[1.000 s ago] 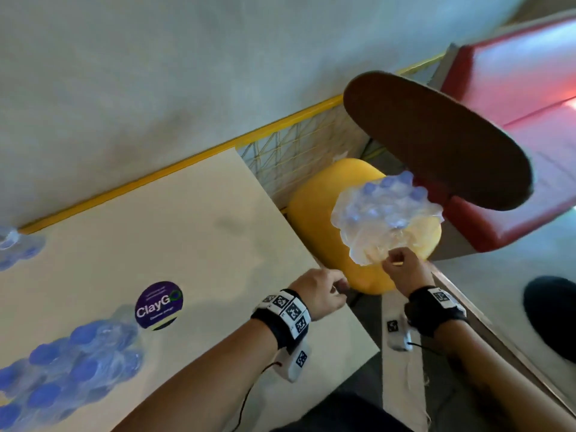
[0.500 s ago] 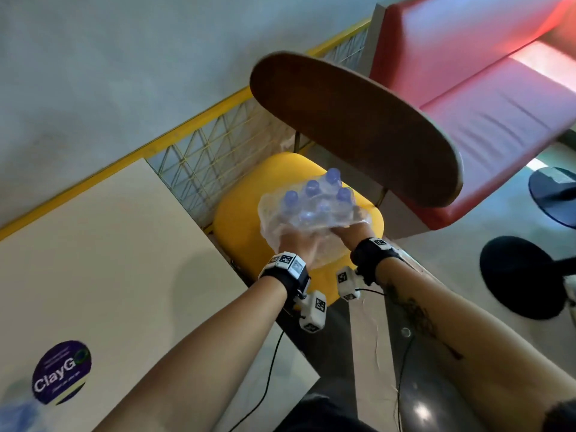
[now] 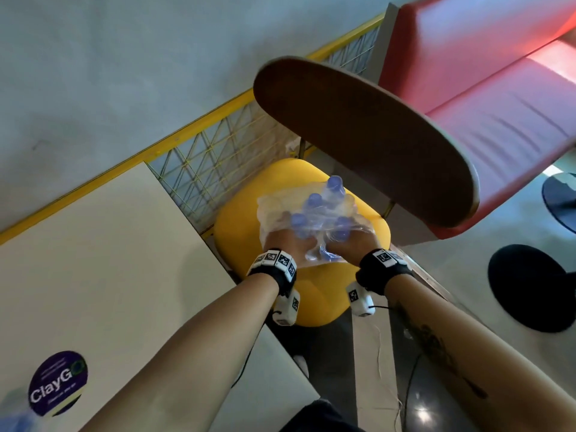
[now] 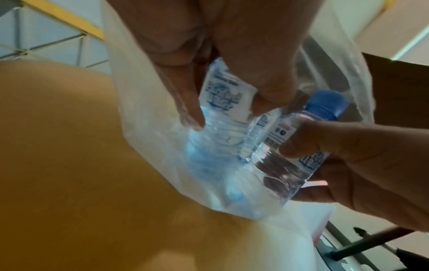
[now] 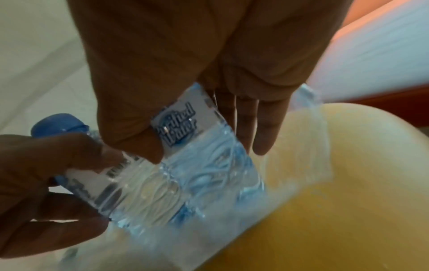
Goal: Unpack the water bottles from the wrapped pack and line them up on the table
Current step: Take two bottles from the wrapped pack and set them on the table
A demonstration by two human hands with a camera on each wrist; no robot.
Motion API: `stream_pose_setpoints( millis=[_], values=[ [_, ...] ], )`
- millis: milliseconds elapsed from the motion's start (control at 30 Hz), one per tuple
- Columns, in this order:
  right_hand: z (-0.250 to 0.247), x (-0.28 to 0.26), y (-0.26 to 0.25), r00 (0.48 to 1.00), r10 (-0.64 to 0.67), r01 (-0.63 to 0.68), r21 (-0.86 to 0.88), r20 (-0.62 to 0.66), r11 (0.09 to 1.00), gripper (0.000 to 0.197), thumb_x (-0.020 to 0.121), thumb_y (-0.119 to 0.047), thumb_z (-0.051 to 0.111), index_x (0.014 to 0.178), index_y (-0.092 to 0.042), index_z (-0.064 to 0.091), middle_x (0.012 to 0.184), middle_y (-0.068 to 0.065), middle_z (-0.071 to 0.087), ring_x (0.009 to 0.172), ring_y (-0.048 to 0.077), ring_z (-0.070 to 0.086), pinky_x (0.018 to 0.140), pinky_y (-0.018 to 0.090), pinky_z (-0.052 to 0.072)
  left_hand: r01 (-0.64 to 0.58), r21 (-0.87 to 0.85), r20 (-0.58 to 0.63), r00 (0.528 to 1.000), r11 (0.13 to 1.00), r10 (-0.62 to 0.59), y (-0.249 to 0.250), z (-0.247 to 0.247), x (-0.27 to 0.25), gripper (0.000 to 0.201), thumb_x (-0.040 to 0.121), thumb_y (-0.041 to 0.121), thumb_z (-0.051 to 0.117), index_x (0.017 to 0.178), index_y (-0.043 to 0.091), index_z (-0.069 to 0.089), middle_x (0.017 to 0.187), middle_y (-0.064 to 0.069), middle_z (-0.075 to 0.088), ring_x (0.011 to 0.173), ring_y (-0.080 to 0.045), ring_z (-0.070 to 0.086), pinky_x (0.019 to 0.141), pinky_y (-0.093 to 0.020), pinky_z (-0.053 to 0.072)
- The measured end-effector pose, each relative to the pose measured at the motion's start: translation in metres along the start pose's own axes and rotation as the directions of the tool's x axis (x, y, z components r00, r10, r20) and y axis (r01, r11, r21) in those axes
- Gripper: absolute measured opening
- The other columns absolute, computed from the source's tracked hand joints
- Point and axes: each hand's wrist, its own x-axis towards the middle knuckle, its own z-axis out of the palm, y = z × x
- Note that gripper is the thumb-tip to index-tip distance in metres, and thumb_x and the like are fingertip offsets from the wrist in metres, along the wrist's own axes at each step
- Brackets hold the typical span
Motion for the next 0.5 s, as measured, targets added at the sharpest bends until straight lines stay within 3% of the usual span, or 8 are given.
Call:
stream_pose_setpoints(
  millis=[100,167,233,333,433,500],
  values=[
    [-0.017,-0.016,0.001,0.998,-0.041,0.044,-0.055,0.054,0.998,0.043,0.071,-0.052,0.072,0.107,-0.03,0.066,0.097,-0.012,0.065,0.088,0.01,0.059,0.075,0.025,0.041,-0.064,-0.074,0.014,0.998,0.995,0.065,0.002,-0.008,-0.019,0.046,0.076,0.058,0.073,0.104,0.023,0.065,0.083,0.008,0.068,0.074,-0.01,0.064,0.061,-0.022,0.041],
    [-0.029,-0.03,0.004,0.995,-0.041,0.048,-0.066,0.094,0.997,0.037,0.071,-0.053,0.074,0.101,-0.033,0.066,0.092,-0.012,0.069,0.083,0.01,0.064,0.072,0.028,0.045,-0.146,-0.135,0.016,0.989,0.98,0.149,0.003,-0.018,-0.037,0.041,0.074,0.051,0.081,0.103,0.026,0.069,0.091,0.009,0.071,0.084,-0.013,0.066,0.073,-0.024,0.047],
    [-0.041,-0.046,0.01,0.99,-0.023,0.037,-0.101,0.14,0.994,0.033,0.069,-0.056,0.075,0.094,-0.036,0.065,0.087,-0.011,0.071,0.08,0.008,0.066,0.071,0.03,0.051,-0.212,-0.219,0.045,0.973,0.952,0.227,0.0,-0.029,-0.059,0.041,0.069,0.041,0.087,0.102,0.028,0.068,0.094,0.013,0.071,0.085,-0.009,0.066,0.078,-0.022,0.048],
    [-0.048,-0.076,0.012,0.993,-0.008,0.029,-0.182,0.114,0.983,0.04,0.064,-0.065,0.07,0.088,-0.033,0.068,0.078,-0.01,0.072,0.073,0.007,0.068,0.072,0.034,0.057,-0.261,-0.295,0.031,0.959,0.919,0.282,-0.018,-0.041,-0.092,0.027,0.068,0.033,0.086,0.08,0.028,0.063,0.071,0.017,0.065,0.065,0.006,0.06,0.062,-0.013,0.045],
    [-0.038,-0.109,-0.002,0.995,-0.049,0.069,-0.237,0.092,0.969,0.045,0.062,-0.065,0.068,0.079,-0.024,0.065,0.072,-0.005,0.069,0.068,0.009,0.066,0.067,0.038,0.057,-0.314,-0.258,-0.045,0.948,0.914,0.314,-0.049,-0.057,-0.128,0.034,0.062,0.045,0.08,0.074,0.026,0.054,0.068,0.008,0.058,0.063,-0.008,0.055,0.059,-0.028,0.049],
    [-0.025,-0.139,-0.027,0.986,-0.119,0.146,-0.248,0.12,0.958,0.04,0.063,-0.061,0.072,0.081,-0.027,0.064,0.074,-0.008,0.067,0.067,0.001,0.061,0.062,0.024,0.052,-0.337,-0.169,-0.103,0.941,0.926,0.323,-0.083,-0.071,-0.15,0.039,0.06,0.051,0.078,0.08,0.026,0.057,0.077,0.006,0.061,0.071,-0.015,0.06,0.063,-0.03,0.052]
  ],
)
